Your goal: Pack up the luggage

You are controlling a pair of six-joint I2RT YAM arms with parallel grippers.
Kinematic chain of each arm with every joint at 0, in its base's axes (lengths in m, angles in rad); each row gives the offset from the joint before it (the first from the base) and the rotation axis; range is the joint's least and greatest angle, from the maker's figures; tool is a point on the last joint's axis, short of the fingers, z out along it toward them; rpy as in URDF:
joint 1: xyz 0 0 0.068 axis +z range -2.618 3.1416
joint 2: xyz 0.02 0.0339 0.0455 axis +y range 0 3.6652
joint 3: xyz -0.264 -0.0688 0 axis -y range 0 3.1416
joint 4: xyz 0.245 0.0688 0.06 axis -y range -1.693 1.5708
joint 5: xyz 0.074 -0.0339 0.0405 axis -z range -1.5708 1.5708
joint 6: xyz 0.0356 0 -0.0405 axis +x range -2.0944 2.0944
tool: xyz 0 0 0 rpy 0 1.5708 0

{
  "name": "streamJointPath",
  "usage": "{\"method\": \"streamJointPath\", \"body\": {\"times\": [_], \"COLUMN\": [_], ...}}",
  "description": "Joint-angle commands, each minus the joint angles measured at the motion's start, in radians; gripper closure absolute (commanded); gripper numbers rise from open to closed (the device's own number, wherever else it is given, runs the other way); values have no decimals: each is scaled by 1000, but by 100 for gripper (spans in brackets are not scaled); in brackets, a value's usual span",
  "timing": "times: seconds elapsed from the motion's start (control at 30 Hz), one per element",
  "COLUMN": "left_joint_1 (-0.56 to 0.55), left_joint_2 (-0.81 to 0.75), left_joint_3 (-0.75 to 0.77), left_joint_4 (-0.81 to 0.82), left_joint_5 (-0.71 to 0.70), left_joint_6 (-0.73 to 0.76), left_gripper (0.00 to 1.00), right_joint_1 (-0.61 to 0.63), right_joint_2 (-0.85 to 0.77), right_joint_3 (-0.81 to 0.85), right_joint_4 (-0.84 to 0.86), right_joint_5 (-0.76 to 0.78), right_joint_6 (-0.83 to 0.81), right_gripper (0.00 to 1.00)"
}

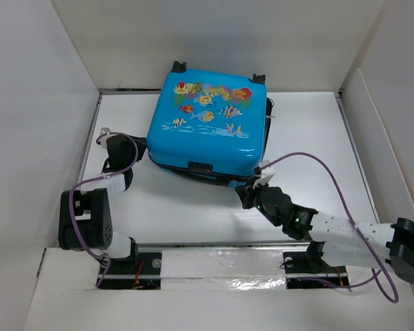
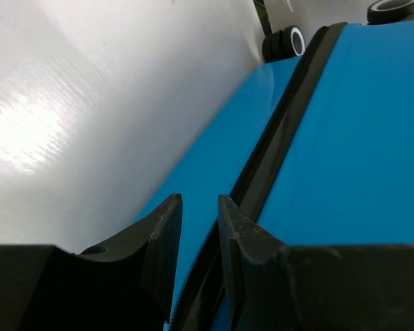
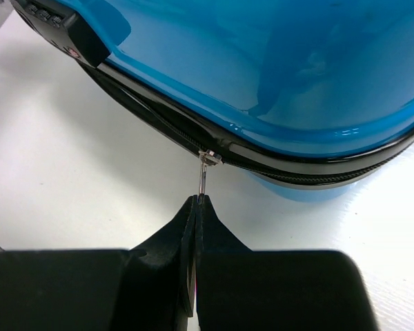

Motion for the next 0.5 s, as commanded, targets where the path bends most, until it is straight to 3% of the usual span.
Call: {"method": "streamJointPath", "body": {"times": [0.0,0.27,0.47], "left_joint_1": [-111,-226,-456], "left_joint_2": [-70,-191,-265], "left_joint_3": [-12,-145,-236], "left_joint_4": [102,143,162], "left_joint_5": [67,32,-50], "left_joint_6": [27,53,41], "left_gripper": [75,79,80], "right_joint_1": [7,-37,-1], "right_joint_2": [10,32,140], "right_joint_3": [37,41,86], "right_joint_4": [65,56,175], "right_joint_5": [-28,17,-144], "right_joint_6": [14,16,-12], "right_gripper": [100,100,100]}}
